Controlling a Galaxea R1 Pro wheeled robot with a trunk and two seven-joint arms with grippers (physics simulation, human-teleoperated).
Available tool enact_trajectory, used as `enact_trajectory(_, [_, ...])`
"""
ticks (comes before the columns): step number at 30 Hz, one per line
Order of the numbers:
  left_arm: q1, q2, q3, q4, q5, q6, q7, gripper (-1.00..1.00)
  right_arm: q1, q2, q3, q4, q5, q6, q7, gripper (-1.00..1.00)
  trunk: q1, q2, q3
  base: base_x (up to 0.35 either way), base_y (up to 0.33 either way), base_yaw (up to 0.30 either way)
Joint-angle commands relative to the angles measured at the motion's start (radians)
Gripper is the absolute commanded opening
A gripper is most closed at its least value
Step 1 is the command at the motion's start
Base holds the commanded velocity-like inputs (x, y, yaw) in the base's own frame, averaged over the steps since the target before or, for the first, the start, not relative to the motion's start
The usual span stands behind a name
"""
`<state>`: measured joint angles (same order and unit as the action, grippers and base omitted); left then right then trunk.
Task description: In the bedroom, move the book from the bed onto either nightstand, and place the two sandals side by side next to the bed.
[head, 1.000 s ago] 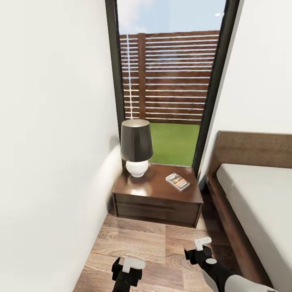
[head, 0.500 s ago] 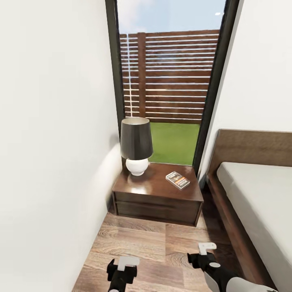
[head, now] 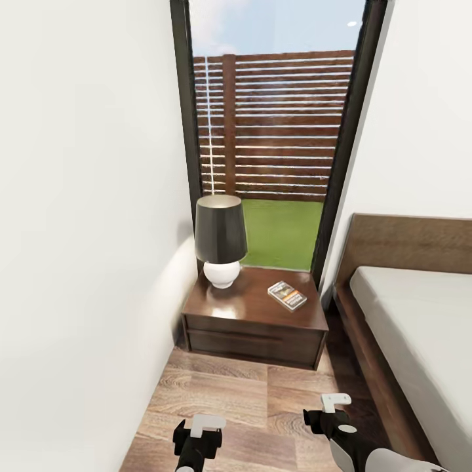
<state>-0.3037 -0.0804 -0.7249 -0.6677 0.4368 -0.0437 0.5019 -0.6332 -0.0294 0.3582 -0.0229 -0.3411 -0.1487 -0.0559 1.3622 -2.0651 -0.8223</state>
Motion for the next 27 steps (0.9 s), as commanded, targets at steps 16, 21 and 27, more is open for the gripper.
enact_trajectory(16, [-0.008, -0.005, -0.004, 0.012, 0.014, -0.002, 0.007, 1.00, 0.000, -0.002, 0.008, 0.000, -0.033, 0.004, 0.003, 1.00, -0.062, 0.112, 0.049, 0.000, 0.000, 0.000])
enact_trajectory(21, [-0.017, -0.006, -0.002, 0.032, 0.014, 0.000, 0.007, 1.00, 0.000, -0.002, 0.009, 0.000, -0.056, 0.004, 0.003, 1.00, -0.081, 0.147, 0.065, 0.000, 0.000, 0.000])
enact_trajectory(27, [-0.063, -0.006, 0.015, 0.106, 0.101, 0.002, 0.005, 1.00, 0.000, 0.000, 0.010, 0.001, -0.067, 0.003, 0.004, 1.00, -0.104, 0.189, 0.084, 0.000, 0.000, 0.000])
